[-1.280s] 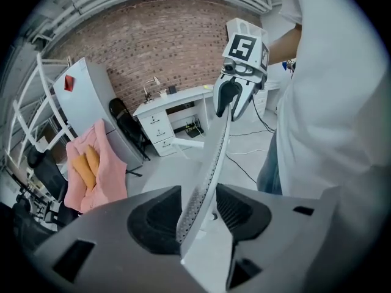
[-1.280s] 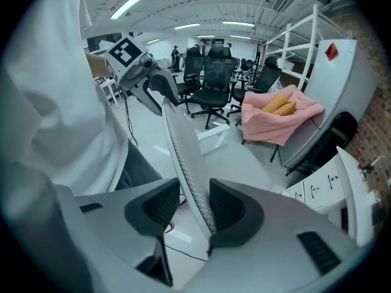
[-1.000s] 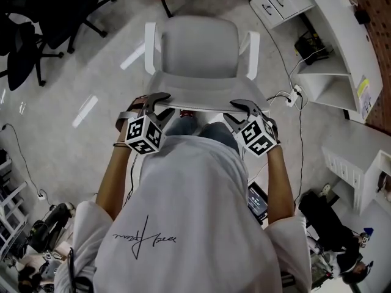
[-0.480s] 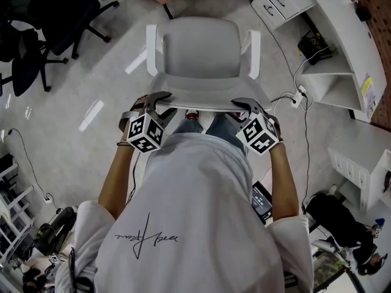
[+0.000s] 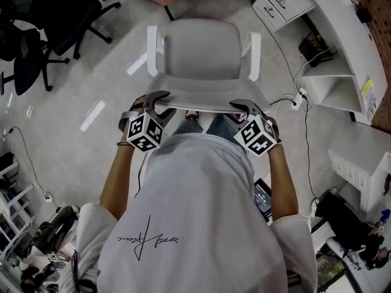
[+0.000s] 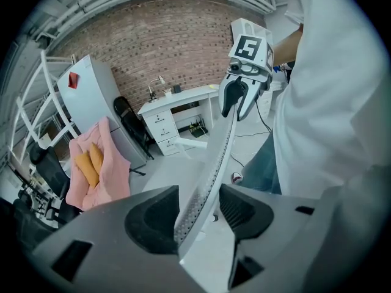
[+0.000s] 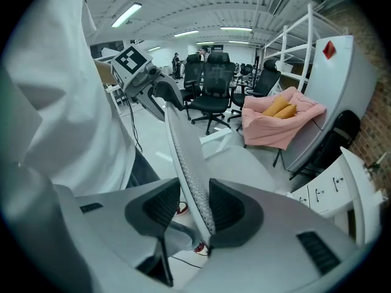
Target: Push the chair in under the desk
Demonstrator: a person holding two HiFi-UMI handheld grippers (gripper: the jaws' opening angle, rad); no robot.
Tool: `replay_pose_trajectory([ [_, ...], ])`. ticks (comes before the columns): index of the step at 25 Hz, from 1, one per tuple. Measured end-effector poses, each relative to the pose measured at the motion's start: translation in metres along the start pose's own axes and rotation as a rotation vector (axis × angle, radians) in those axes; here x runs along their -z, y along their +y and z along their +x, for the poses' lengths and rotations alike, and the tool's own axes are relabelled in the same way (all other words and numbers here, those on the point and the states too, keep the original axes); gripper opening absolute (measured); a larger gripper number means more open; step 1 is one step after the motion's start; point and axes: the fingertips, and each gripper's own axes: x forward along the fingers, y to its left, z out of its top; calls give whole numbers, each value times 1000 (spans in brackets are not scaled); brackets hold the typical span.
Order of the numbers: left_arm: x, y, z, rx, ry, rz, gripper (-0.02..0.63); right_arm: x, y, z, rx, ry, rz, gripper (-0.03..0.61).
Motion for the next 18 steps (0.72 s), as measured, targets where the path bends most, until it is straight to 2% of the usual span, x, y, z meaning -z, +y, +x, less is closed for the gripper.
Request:
replay_pose_trajectory([
  [18, -3, 4, 7, 15, 20, 1, 220, 5, -1, -1, -3, -1, 27, 164],
])
